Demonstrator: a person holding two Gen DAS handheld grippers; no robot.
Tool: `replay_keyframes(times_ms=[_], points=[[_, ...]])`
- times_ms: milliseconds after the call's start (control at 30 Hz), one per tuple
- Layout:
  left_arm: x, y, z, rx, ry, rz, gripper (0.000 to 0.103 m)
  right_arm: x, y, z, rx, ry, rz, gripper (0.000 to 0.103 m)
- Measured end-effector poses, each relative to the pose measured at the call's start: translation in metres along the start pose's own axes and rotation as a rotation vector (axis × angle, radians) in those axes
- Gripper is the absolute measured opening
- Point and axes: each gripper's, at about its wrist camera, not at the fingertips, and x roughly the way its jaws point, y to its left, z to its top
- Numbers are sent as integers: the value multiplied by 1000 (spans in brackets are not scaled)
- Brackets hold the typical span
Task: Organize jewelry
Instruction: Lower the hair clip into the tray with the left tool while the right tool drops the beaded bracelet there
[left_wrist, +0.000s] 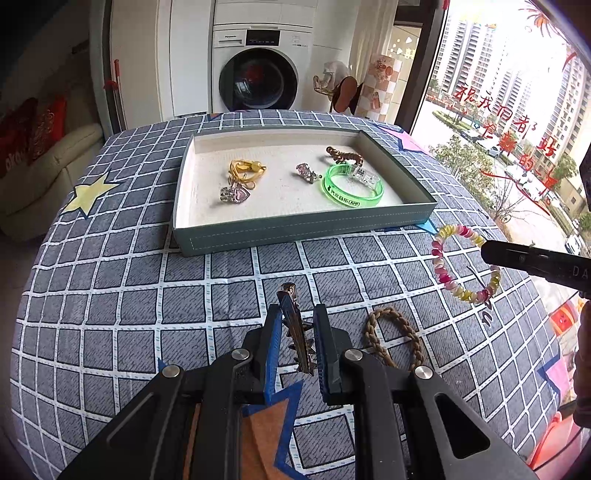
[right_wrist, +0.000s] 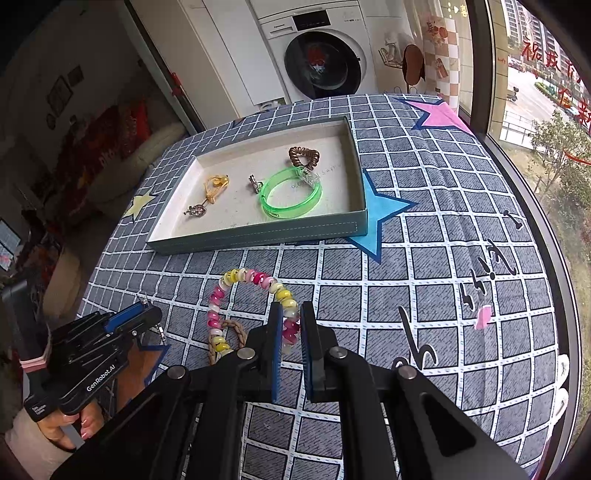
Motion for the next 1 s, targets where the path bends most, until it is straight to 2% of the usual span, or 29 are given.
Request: replay_keyframes(times_ms=[333,567,1000], points=[[0,9,48,9,-64,-1,30,6,8,50,-3,-40,4,10],[19,23,88,-31,-91,5,30,31,13,95,0,-41,-5,10],[89,35,122,-34,-39,59,30,109,21,157,18,-14,-29,10]])
